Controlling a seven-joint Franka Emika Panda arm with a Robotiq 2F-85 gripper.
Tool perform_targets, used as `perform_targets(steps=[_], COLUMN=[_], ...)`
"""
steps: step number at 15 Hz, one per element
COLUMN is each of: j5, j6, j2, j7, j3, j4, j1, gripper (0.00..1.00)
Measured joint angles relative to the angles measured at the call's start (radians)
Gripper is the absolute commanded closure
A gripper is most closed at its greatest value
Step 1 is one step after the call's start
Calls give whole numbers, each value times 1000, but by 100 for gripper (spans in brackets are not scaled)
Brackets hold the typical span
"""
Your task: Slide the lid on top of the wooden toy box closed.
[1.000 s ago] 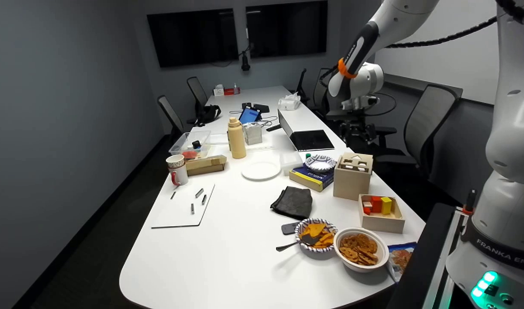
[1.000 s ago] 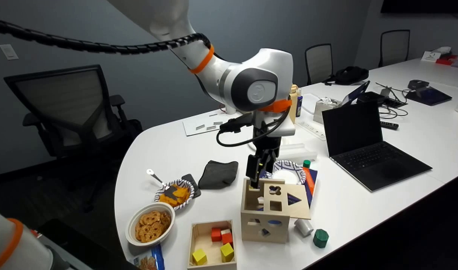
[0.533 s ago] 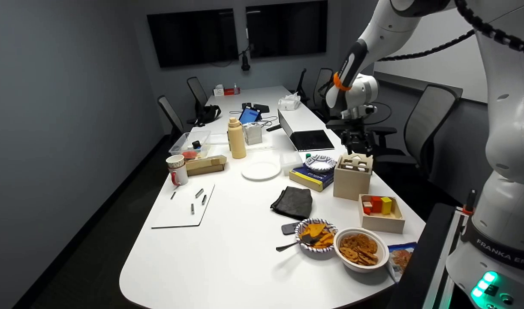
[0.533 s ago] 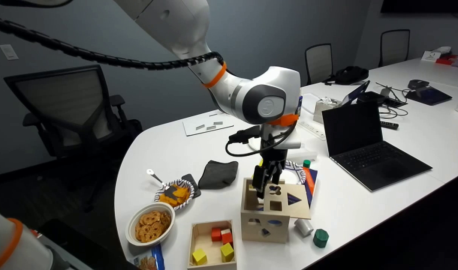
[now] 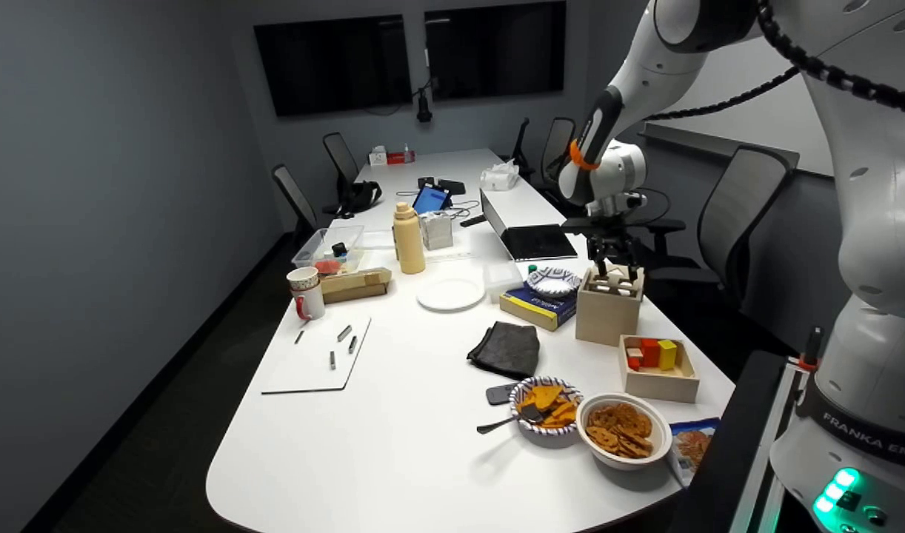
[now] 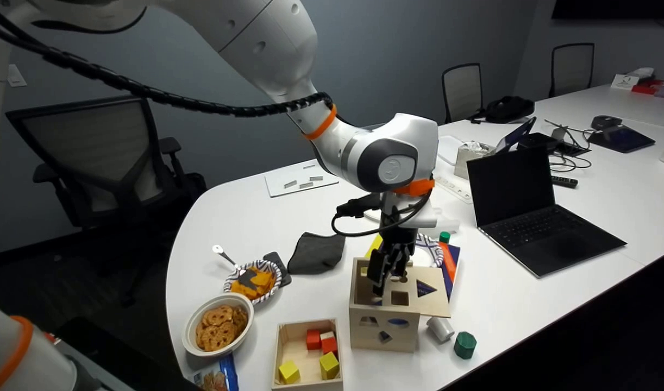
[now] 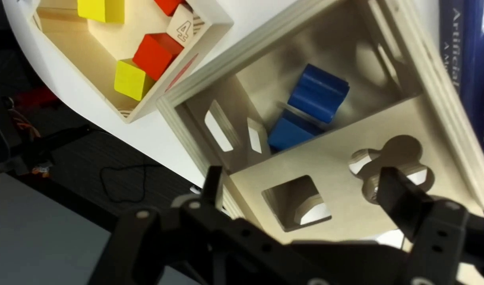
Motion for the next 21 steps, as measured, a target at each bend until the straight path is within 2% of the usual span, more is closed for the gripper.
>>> perform_targets(steps=[9, 21], j5=[35, 93], j6=[-7, -18], j2=[50, 47], j7=[0, 0], j3=[7, 21], j4=[23, -7], j1=[1, 9], gripper=[0, 0])
